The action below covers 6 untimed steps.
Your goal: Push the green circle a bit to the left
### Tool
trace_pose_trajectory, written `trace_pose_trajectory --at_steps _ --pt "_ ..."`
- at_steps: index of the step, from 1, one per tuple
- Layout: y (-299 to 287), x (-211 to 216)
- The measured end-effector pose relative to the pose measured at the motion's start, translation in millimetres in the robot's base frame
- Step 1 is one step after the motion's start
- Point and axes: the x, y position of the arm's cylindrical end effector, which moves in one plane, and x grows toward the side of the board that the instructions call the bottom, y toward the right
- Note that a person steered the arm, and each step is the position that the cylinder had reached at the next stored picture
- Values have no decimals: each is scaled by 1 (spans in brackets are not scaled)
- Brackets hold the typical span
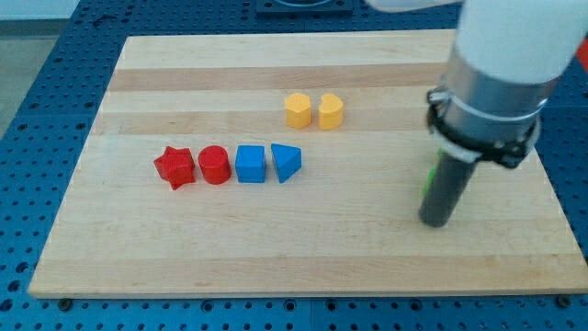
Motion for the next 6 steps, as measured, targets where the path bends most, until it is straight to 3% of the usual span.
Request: trace_pose_trajectory --at_steps 2,3,4,6 --pt "-2 -18" --pt "58 -7" --pt "68 -30" --pt "18 -36"
